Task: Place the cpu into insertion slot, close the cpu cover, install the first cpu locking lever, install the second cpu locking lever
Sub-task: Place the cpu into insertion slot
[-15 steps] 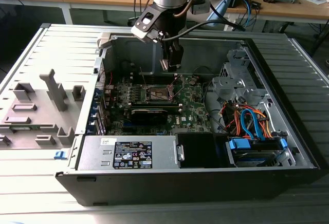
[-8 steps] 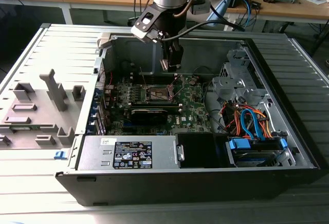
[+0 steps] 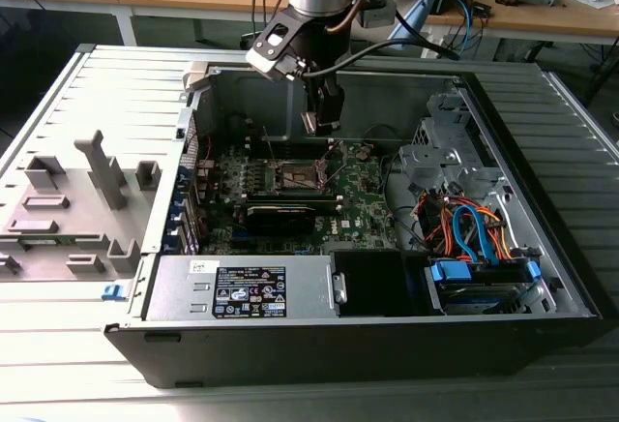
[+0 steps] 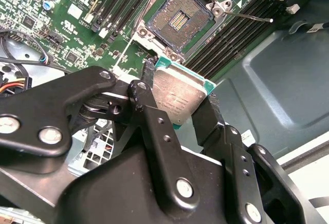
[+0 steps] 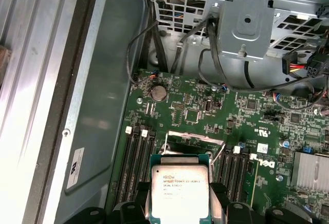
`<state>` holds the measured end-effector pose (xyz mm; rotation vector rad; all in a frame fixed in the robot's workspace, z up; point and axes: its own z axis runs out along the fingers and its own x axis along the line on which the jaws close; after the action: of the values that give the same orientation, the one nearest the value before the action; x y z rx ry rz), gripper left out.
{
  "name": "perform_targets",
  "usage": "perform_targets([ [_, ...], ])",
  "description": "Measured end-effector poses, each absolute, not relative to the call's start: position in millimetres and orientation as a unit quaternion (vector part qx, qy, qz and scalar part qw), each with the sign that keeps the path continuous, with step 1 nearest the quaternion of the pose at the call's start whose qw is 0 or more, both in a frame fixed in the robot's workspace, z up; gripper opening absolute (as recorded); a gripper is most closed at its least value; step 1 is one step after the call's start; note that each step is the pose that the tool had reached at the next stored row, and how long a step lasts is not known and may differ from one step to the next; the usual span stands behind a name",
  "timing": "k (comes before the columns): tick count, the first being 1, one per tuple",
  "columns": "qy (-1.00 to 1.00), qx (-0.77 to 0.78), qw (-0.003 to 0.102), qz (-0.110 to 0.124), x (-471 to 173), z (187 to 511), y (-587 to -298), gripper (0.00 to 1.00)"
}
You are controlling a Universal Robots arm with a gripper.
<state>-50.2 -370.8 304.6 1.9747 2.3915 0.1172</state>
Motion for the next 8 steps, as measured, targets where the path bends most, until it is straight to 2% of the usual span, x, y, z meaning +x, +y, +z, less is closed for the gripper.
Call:
perform_targets([
  [8,0.768,0.64,0.019,0.038,-50.2,304.3,-370.8,0.54],
])
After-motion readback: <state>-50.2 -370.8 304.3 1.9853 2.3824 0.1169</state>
